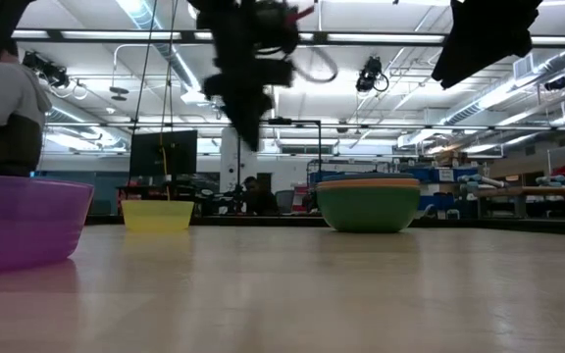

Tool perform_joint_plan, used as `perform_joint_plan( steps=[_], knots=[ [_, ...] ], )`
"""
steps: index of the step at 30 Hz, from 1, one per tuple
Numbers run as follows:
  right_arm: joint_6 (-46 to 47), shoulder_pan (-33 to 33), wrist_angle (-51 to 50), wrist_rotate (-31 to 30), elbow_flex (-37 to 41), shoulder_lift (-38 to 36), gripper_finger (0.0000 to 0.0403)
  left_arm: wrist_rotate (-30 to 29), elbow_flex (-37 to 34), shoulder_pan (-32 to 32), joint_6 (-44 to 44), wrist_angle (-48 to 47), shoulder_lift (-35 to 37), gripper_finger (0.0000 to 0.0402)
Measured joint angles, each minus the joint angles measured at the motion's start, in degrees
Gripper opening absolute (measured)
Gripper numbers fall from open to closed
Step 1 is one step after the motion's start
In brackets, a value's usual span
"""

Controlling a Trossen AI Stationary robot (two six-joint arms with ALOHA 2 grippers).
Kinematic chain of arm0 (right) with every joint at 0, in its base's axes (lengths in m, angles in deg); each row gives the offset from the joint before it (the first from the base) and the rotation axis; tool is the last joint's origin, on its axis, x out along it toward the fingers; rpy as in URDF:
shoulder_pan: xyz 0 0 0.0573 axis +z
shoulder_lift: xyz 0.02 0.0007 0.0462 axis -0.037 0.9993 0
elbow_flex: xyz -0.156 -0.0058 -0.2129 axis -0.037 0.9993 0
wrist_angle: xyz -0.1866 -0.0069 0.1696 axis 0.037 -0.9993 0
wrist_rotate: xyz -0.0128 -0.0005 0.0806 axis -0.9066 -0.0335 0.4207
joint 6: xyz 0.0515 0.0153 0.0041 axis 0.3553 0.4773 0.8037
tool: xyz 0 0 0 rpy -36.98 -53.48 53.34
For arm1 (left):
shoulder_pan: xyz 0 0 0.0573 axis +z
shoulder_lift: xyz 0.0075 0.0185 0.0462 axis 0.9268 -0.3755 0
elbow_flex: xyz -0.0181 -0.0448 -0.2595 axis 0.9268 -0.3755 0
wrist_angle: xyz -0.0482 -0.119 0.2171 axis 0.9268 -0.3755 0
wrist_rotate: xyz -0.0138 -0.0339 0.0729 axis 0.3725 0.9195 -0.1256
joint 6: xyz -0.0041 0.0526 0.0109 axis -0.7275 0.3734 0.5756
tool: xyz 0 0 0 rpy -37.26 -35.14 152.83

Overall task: Nest bowls inside each other
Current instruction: Stack the yellow bowl into the light blue bowl

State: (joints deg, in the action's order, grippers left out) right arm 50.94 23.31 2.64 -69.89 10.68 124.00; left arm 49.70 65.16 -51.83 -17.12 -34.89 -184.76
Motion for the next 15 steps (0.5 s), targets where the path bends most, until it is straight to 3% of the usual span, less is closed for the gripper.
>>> perform_joint_plan(
  steps=[3,6,15],
  knots=[
    [1.38,0.58,0.04,0.09,0.00,0.00,0.0132,0.07,-4.71,1.99,-0.04,-10.10,3.68,0.0158],
    [2.41,1.28,0.05,0.12,0.00,0.00,0.0132,0.23,-13.34,4.00,-1.30,-9.94,10.19,0.0158],
    [2.90,1.82,0.25,-0.08,0.00,0.00,0.0132,0.04,-41.10,6.60,-1.92,9.60,31.54,0.0158]
  ],
)
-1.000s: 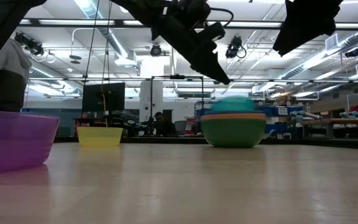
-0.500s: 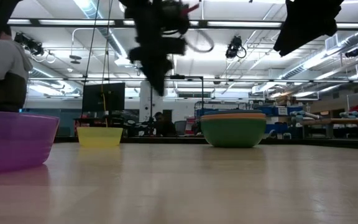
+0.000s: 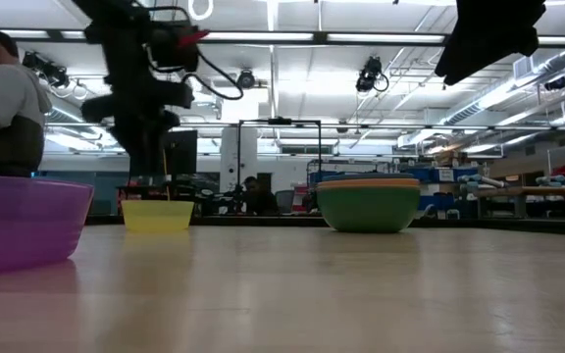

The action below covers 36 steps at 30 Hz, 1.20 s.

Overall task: Nest bowls inside each other
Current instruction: Stack the yellow bowl into the light blue bowl

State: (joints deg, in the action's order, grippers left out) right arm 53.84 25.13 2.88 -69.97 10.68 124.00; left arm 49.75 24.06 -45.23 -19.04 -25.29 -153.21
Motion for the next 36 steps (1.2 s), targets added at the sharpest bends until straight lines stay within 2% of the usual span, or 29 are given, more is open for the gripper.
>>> perform_joint_plan(
  steps=[4,8,11,15,17,19,21,23,26,31,36],
  knots=[
    [-0.13,-0.67,0.01,-0.11,0.00,0.00,0.0132,-2.12,-6.44,0.37,-0.07,6.37,2.76,0.0158],
    [-1.36,-1.77,0.34,0.12,0.00,0.00,0.0132,-2.99,-9.29,0.96,-0.83,7.40,1.93,0.0158],
    [-2.08,-2.31,0.39,1.19,0.00,0.00,0.0132,-5.30,-11.46,1.29,-1.95,10.61,0.94,0.0158],
    [-2.58,-2.65,0.39,1.91,0.00,-0.02,0.0132,-5.42,-14.29,2.15,-4.04,16.95,0.11,0.0155],
    [-2.60,-2.65,0.44,2.08,0.00,-0.02,0.0132,-5.39,-15.17,2.28,-4.74,18.64,-0.60,0.0141],
    [-2.62,-2.65,0.50,2.12,0.00,-0.04,0.0132,-5.23,-15.25,2.40,-5.83,18.14,-0.92,0.0104],
    [-2.66,-2.65,0.68,2.58,0.00,-0.04,0.0132,-5.45,-14.88,2.43,-6.98,17.43,-1.22,0.0044],
    [-2.67,-2.65,0.66,2.63,-0.02,-0.04,0.0132,-6.11,-14.35,2.42,-8.05,16.99,-1.24,0.0015],
    [-2.67,-2.65,0.69,2.67,-0.02,-0.02,0.0132,-6.46,-12.26,1.89,-9.12,16.84,-1.24,0.0007],
    [-2.63,-2.65,0.63,1.80,-0.02,-0.04,0.0132,-2.11,-4.10,-1.64,-9.05,20.52,-1.20,0.0005],
    [1.44,-2.15,0.18,-6.05,-0.02,-0.02,0.0130,2.79,6.30,-5.49,-9.07,28.76,-2.95,0.0003]
  ],
)
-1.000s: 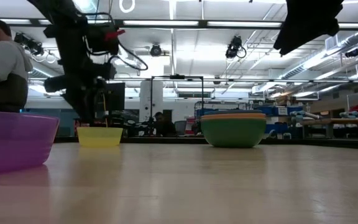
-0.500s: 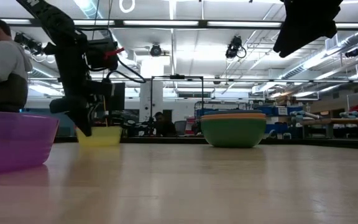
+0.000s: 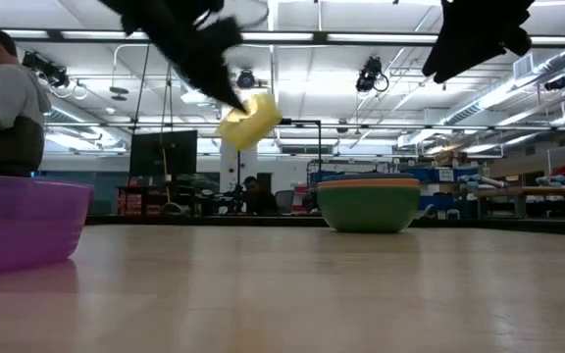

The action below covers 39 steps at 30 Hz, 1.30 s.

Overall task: Nest bowls inside each other
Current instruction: Stack the yellow bowl into the light blue bowl

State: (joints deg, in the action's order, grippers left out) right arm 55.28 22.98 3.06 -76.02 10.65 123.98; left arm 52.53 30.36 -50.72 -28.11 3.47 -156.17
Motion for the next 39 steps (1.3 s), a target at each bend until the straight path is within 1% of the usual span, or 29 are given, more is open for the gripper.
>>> perform_joint_plan(
  steps=[3,8,11,16,18,22,25,33,39],
  knots=[
    [0.06,0.35,-0.03,-3.81,0.00,-0.02,0.0127,-0.10,5.65,-1.99,0.30,3.28,-3.70,0.0003],
    [-0.20,0.35,-0.14,-5.48,0.00,-0.02,0.0125,-0.52,14.32,-3.96,1.75,3.92,-14.75,0.0003],
    [-0.43,0.35,-0.17,-5.68,0.00,-0.02,0.0125,-0.79,20.11,-4.05,1.90,3.28,-22.23,0.0003],
    [-0.45,0.78,-0.58,-5.53,0.00,-0.02,0.0125,-0.94,30.33,-4.13,3.72,-1.68,-32.79,0.0002],
    [-0.48,1.03,-0.58,-5.51,0.00,-0.02,0.0125,-0.92,33.76,-4.32,5.21,-2.58,-36.11,0.0002],
    [-0.06,1.45,-0.51,-5.44,0.00,-0.02,0.0125,-0.70,39.51,-4.39,5.42,-3.90,-41.45,0.0004],
    [0.11,1.59,-0.43,-4.89,0.00,-0.02,0.0125,-0.79,42.05,-4.47,5.28,-4.25,-43.82,0.0022],
    [0.96,1.79,-0.44,-3.99,0.00,-0.02,0.0125,-0.74,42.85,-5.16,4.65,-3.12,-43.75,0.0084],
    [1.07,1.79,-0.44,-3.74,0.00,-0.02,0.0125,-0.85,43.40,-5.58,3.08,-5.12,-43.68,0.0108]
  ],
)
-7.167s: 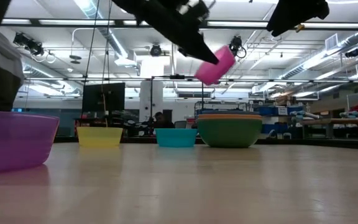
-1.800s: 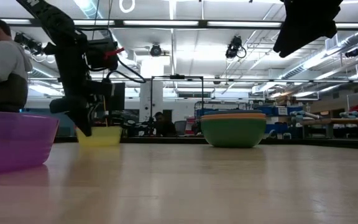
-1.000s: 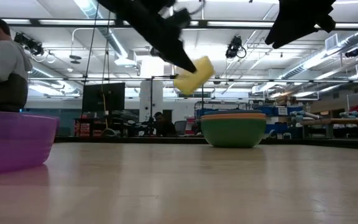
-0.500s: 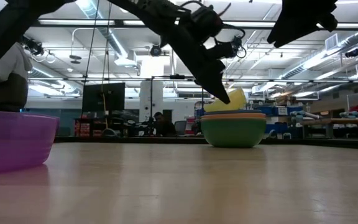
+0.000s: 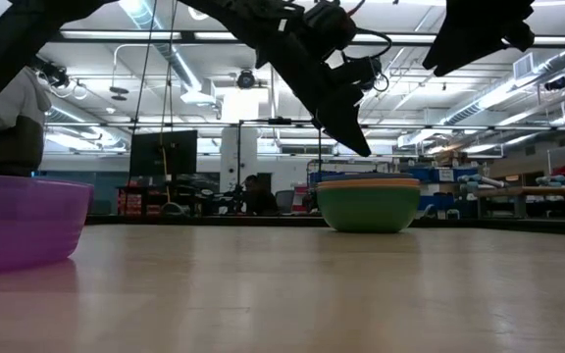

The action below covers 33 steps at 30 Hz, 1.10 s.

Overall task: Nest bowls inside each other
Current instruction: Stack the yellow bowl into the light blue bowl, then stack the purple bowl into the yellow bowl

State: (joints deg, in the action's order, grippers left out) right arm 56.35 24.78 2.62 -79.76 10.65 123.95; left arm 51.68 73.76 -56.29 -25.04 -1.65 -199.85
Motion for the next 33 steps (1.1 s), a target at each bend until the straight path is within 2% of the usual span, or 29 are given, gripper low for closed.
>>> perform_joint_plan(
  steps=[6,9,12,16,21,23,26,30,33],
  knots=[
    [0.00,0.00,-0.06,0.56,0.00,0.00,0.0125,0.03,0.47,-0.86,-0.04,-5.96,1.66,0.0110],
    [0.00,0.12,-0.34,1.07,-0.02,0.00,0.0125,-0.07,1.72,-2.29,-1.32,-17.96,5.03,0.0110],
    [-1.01,1.26,-0.44,0.58,-0.02,0.00,0.0125,-0.17,0.72,-5.18,-3.28,-24.72,12.74,0.0104],
    [-7.82,4.90,2.33,-2.16,-0.02,0.00,0.0125,0.03,-3.47,-9.63,-6.26,-27.44,26.44,0.0094],
    [-17.94,9.57,10.00,-2.68,-0.02,0.02,0.0125,-0.74,-15.42,-14.80,-20.08,-26.37,46.61,0.0090],
    [-21.61,10.27,13.92,-2.01,-0.02,0.02,0.0125,-2.42,-22.55,-18.04,-26.66,-22.23,54.05,0.0090],
    [-25.64,9.27,20.91,2.27,-0.02,0.02,0.0126,-4.29,-35.08,-24.41,-35.74,-15.49,62.82,0.0090],
    [-27.00,6.30,26.82,7.38,-0.02,0.02,0.0123,-4.54,-49.68,-33.62,-44.46,-4.57,67.18,0.0090],
    [-27.08,4.65,27.98,7.90,-0.02,-0.11,0.0121,-4.40,-55.58,-39.18,-49.74,-4.88,66.67,0.0090]
  ],
)
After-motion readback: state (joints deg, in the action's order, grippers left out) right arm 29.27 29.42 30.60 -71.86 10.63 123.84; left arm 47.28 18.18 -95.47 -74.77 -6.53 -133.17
